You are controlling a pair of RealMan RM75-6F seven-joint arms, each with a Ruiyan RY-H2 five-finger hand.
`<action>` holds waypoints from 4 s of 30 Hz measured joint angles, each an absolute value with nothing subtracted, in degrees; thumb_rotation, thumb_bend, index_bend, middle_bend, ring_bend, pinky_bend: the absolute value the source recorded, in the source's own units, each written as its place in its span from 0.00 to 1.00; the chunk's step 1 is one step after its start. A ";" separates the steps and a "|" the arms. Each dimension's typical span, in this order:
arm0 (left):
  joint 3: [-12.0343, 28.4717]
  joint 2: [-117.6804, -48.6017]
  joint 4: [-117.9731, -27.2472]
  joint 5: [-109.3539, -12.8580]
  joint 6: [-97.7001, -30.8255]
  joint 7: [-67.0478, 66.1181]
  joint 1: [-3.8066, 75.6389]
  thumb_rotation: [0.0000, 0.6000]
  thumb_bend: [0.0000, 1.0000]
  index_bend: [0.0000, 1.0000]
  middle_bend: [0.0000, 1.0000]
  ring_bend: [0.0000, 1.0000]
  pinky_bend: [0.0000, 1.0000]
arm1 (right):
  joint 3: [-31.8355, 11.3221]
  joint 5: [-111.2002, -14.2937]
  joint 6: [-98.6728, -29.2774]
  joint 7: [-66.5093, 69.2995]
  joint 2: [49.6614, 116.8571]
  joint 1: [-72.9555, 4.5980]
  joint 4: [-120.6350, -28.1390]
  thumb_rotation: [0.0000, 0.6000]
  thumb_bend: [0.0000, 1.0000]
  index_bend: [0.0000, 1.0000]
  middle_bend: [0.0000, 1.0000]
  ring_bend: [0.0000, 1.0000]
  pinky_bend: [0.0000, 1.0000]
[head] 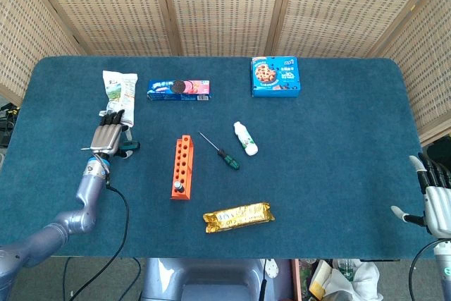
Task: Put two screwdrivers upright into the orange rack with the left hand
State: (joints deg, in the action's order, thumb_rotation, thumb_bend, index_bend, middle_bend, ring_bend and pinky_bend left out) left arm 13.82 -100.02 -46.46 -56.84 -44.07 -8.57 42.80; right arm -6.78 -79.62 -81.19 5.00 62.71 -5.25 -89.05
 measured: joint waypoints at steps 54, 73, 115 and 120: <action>23.57 -71.58 -96.28 -71.82 -47.31 51.62 38.56 1.00 0.50 0.69 0.00 0.00 0.00 | -6.61 -80.40 -81.83 7.08 61.74 -4.90 -89.54 1.00 0.00 0.00 0.00 0.00 0.00; 22.97 -74.74 -93.05 -70.14 -45.84 53.48 40.68 1.00 0.50 0.69 0.00 0.00 0.00 | -6.80 -80.04 -81.76 7.26 61.65 -4.91 -89.45 1.00 0.00 0.00 0.00 0.00 0.00; 19.63 -80.55 -86.51 -69.20 -44.51 48.28 42.42 1.00 0.50 0.69 0.00 0.00 0.00 | -6.88 -79.80 -81.42 7.85 61.32 -4.94 -89.39 1.00 0.00 0.00 0.00 0.00 0.00; 18.17 -82.65 -84.85 -69.66 -44.85 46.44 42.47 1.00 0.50 0.69 0.00 0.00 0.00 | -6.91 -79.74 -81.42 8.07 61.29 -4.91 -89.30 1.00 0.00 0.00 0.00 0.00 0.00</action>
State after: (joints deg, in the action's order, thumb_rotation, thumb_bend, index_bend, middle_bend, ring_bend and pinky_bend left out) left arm 18.17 -82.65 -84.85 -69.66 -44.85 46.44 42.47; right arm -6.91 -79.74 -81.42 8.07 61.29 -4.91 -89.30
